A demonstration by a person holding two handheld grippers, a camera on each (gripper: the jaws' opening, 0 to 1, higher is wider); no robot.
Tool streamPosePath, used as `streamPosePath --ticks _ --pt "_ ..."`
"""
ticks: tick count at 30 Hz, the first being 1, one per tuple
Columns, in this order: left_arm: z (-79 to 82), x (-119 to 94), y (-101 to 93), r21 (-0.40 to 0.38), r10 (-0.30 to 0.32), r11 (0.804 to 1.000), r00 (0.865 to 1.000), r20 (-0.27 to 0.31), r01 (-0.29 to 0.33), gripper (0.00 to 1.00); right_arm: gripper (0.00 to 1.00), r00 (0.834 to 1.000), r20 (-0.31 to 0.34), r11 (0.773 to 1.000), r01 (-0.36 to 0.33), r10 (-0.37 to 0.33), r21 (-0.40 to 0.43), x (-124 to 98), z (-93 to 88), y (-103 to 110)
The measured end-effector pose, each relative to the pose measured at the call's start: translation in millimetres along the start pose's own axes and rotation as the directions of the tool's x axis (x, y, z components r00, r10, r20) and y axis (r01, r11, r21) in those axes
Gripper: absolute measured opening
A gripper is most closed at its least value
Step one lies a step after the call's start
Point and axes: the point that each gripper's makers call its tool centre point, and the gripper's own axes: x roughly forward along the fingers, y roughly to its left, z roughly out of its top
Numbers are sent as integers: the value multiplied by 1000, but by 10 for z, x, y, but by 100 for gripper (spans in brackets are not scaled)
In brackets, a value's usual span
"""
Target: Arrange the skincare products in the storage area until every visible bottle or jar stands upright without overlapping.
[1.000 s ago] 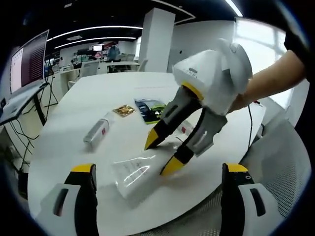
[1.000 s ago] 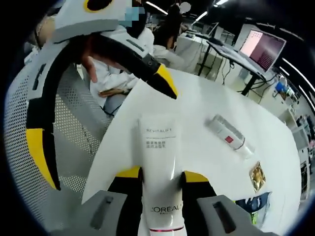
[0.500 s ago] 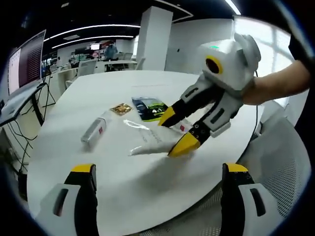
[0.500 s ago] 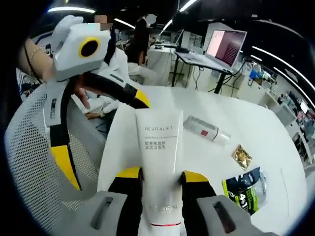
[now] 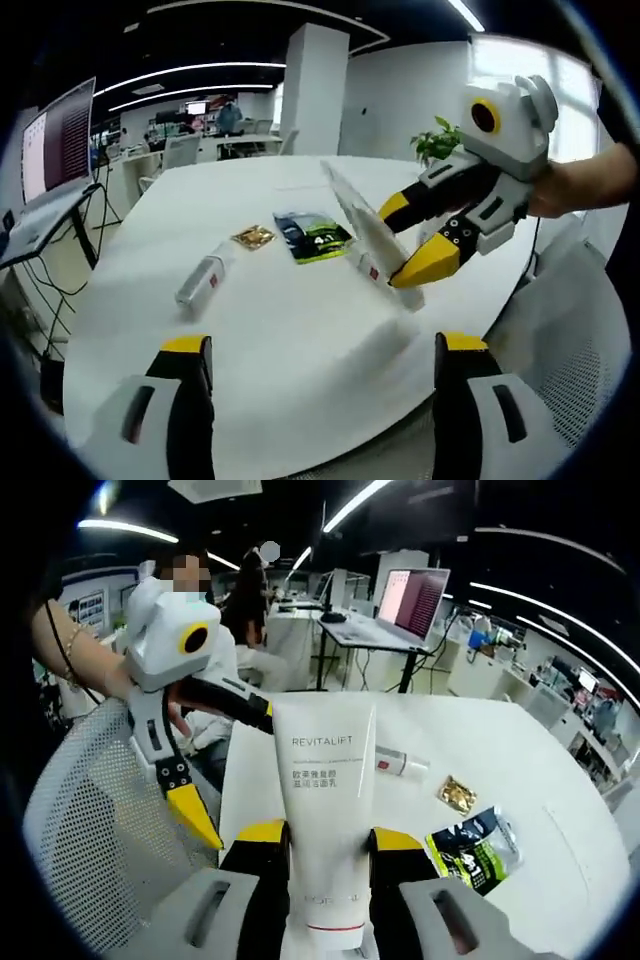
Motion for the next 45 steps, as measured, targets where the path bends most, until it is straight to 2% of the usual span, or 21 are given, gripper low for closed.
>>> streamPosePath --ticks 2,4,6,10,15,20,23,26,31,36,45 --pt "64 -27 -46 -66 -20 998 999 41 23 77 21 1000 14 1000 13 -13 15 -47 6 -17" --pt "124 -52 -55 -84 -35 996 997 68 41 79 21 999 25 999 27 -28 25 -131 41 -36" --pt "166 -84 -96 -68 -53 996 996 68 57 77 21 998 37 998 46 -48 40 -168 51 -60" --pt "354 -157 -220 -46 -88 995 993 78 92 71 21 996 57 996 64 -68 63 -224 71 -64" --pt "718 -227 -405 -86 -140 984 978 155 154 68 21 994 70 995 76 -81 66 -295 118 -14" --pt "892 -189 -521 -93 -177 976 967 182 196 61 21 991 85 992 99 -105 80 -350 137 -37" --pt "962 -162 -638 -138 -216 960 959 186 243 52 21 985 98 988 131 -139 80 -417 182 -51" --pt "1024 -154 -699 -141 -218 958 956 199 248 40 21 980 115 984 153 -163 91 -499 240 -51" --pt "1122 -126 -813 -123 -214 962 954 211 243 36 21 974 136 981 165 -178 104 -547 276 -53" --pt "1289 -124 -842 -98 -184 972 948 258 215 27 21 971 143 977 178 -194 117 -591 278 -37" --pt "1334 -9 -934 -48 -187 978 949 253 205 14 21 960 152 966 212 -234 149 -745 276 -64"
